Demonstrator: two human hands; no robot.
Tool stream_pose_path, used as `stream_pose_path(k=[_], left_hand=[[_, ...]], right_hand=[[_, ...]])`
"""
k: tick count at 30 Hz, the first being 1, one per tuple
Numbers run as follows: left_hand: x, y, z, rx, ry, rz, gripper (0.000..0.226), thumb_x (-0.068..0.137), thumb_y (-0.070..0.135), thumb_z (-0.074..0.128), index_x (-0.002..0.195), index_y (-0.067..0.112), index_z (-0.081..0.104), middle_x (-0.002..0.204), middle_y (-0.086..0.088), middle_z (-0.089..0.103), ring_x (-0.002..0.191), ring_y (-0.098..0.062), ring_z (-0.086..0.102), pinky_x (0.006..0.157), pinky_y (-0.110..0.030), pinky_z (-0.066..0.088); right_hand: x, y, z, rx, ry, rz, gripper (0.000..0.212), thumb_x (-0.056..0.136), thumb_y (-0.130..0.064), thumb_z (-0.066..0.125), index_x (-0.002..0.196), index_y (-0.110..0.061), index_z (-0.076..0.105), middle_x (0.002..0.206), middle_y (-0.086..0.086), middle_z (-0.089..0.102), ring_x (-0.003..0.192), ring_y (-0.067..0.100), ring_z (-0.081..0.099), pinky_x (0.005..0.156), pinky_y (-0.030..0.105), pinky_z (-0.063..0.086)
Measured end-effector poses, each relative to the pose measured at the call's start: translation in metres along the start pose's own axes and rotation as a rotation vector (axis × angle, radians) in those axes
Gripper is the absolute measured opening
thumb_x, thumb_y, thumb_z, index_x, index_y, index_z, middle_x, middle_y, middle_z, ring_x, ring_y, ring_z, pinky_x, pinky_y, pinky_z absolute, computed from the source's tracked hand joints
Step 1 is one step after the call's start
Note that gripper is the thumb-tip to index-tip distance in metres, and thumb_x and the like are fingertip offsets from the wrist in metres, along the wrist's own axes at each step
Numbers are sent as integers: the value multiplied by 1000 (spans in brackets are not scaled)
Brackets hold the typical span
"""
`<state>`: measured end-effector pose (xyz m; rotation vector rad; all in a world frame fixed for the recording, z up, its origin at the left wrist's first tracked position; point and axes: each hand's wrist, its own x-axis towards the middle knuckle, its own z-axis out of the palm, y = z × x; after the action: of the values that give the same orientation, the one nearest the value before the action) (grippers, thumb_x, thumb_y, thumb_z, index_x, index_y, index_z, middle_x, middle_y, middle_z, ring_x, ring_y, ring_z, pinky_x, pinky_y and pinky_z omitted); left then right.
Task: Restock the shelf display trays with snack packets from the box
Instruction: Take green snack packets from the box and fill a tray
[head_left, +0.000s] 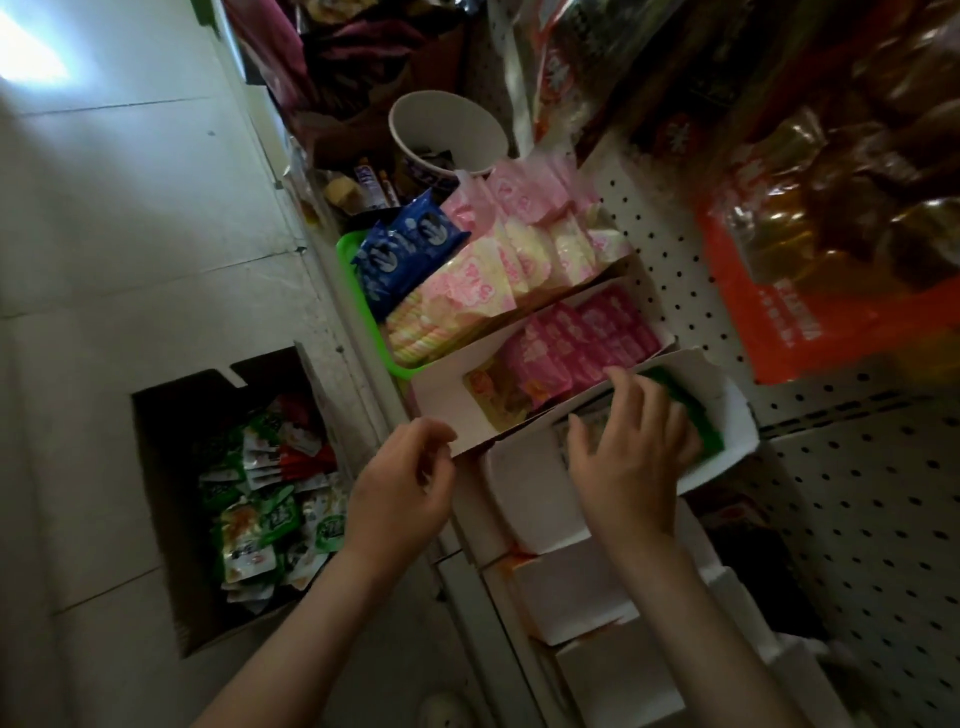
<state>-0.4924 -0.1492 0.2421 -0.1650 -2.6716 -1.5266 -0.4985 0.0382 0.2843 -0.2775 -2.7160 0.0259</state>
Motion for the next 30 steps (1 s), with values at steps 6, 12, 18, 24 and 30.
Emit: stream_pose_path(k=[6,12,18,24,30], left_hand=[[-31,-66,-38,93,-14,-181,11,90,12,60,98,20,60,79,11,57,65,-4,55,56,-18,43],[-55,-129,-67,166,-68,-512,8,94,23,54,95,30,50,84,9,57,75,-9,56,63,-24,41],[-80,-214,-91,229,-93,-864,17,93,16,54,109,12,58,107,-10,64,95,-27,61,76,-34,50],[-96,-299,-99,307,-158,-859,27,98,14,42,123,11,50,122,-9,53,108,-26,54,85,-32,45],[-46,-369,-83,414,-262,-913,29,94,12,47,123,8,43,126,-14,46,115,-31,51,90,-39,45]], right_hand=[[-25,-49,4,284,-145,-37,35,79,-9,70,112,-7,59,102,12,60,97,25,48,80,32,39],[-56,-148,27,626,-357,-379,31,86,-19,46,112,-8,58,96,6,59,91,18,50,80,26,41],[-124,-221,118,716,-1037,-143,45,93,-9,49,137,-12,42,134,6,49,121,21,48,100,27,38],[-172,-253,252,532,-1226,78,81,87,-22,66,151,-18,16,153,4,27,142,24,25,113,43,31],[-161,-310,337,544,-1198,-298,65,97,-14,44,153,-16,11,156,4,22,142,19,23,113,31,25]])
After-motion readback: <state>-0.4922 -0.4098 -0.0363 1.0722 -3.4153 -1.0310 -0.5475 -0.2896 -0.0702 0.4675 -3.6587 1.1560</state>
